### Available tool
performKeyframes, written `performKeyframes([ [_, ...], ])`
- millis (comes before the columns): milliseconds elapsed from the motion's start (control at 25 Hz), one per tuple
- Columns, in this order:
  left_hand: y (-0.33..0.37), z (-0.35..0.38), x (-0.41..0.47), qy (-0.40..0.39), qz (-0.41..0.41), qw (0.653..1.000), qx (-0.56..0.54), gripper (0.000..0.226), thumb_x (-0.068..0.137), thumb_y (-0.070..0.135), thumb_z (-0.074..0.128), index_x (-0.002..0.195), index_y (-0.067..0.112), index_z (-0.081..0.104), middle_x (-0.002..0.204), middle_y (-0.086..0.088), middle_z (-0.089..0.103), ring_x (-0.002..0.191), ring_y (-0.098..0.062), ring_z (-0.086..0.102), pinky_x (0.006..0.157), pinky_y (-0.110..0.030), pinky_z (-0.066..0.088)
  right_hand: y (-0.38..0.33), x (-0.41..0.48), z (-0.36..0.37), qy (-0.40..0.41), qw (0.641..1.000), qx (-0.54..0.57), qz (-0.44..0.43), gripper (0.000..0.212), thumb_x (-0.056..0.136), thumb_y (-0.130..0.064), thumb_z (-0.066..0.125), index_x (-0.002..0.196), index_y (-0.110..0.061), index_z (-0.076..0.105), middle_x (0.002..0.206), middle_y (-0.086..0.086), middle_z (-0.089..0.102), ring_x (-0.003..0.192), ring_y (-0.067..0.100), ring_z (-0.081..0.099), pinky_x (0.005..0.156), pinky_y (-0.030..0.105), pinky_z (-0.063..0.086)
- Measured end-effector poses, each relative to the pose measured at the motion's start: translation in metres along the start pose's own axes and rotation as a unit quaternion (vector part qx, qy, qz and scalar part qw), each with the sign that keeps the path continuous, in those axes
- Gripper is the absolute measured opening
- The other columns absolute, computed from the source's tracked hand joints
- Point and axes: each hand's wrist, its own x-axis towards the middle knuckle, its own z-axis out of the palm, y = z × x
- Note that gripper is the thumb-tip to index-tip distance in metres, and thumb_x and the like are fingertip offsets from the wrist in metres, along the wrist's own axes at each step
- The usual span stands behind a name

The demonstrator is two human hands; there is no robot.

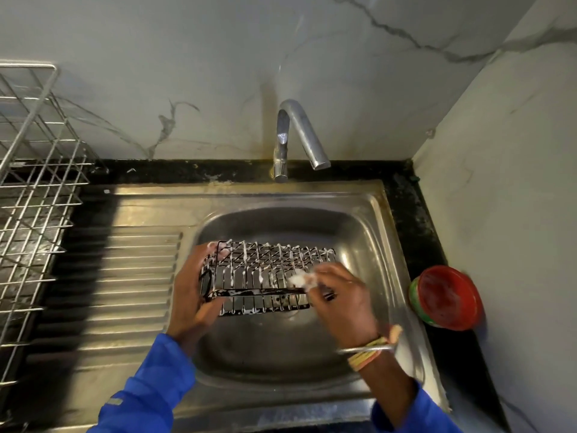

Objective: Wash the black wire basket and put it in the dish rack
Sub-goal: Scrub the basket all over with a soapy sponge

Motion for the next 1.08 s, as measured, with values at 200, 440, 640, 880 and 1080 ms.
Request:
performKeyframes([
  [200, 0.009, -0.003, -0.001, 0.035, -0.022, 0.998, -0.047, 0.081, 0.06, 0.001, 0.051, 0.141, 0.004, 0.047, 0.134, -0.017, 0.06, 0.129, -0.014, 0.059, 0.106, -0.033, 0.05, 0.065, 0.005, -0.025, 0.034, 0.981, -0.053, 0.183, 0.022, 0.076, -0.003, 0.076, 0.07, -0.023, 0.067, 0.08, -0.008, 0.063, 0.073, 0.018, 0.067, 0.07, 0.029, 0.055],
  [440, 0.029, 0.008, 0.01, -0.028, 0.045, 0.998, 0.037, 0.081, 0.059, 0.025, 0.054, 0.138, 0.01, 0.05, 0.131, -0.002, 0.058, 0.131, 0.0, 0.05, 0.111, -0.027, 0.041, -0.014, 0.019, -0.008, 0.013, 0.993, 0.002, 0.114, 0.006, 0.077, -0.007, 0.072, 0.075, -0.012, 0.074, 0.082, -0.003, 0.068, 0.067, 0.009, 0.061, 0.066, 0.023, 0.053],
  [640, 0.034, 0.018, 0.008, -0.042, 0.039, 0.995, 0.086, 0.078, 0.063, 0.031, 0.059, 0.134, -0.004, 0.053, 0.129, -0.013, 0.059, 0.121, -0.02, 0.055, 0.109, -0.021, 0.04, -0.054, 0.01, 0.016, -0.037, 0.999, -0.001, 0.038, 0.014, 0.071, -0.007, 0.066, 0.081, -0.013, 0.073, 0.083, -0.003, 0.064, 0.072, 0.007, 0.056, 0.07, 0.027, 0.055],
  [880, 0.047, 0.026, 0.01, -0.045, 0.064, 0.985, 0.152, 0.073, 0.066, 0.054, 0.068, 0.13, 0.024, 0.049, 0.121, 0.023, 0.045, 0.107, -0.006, 0.049, 0.091, -0.024, 0.04, -0.062, 0.008, 0.019, -0.054, 0.996, 0.025, -0.062, 0.021, 0.076, -0.013, 0.057, 0.089, -0.01, 0.073, 0.092, 0.001, 0.067, 0.081, 0.015, 0.064, 0.076, 0.029, 0.057],
  [1080, 0.048, 0.029, 0.003, -0.082, -0.001, 0.97, 0.227, 0.085, 0.06, 0.059, 0.066, 0.135, 0.024, 0.046, 0.122, 0.003, 0.054, 0.11, -0.013, 0.048, 0.094, -0.045, 0.048, -0.022, 0.025, 0.001, -0.062, 0.976, 0.081, 0.19, 0.017, 0.086, -0.014, 0.065, 0.1, -0.018, 0.074, 0.096, -0.006, 0.074, 0.085, 0.003, 0.068, 0.084, 0.031, 0.057],
])
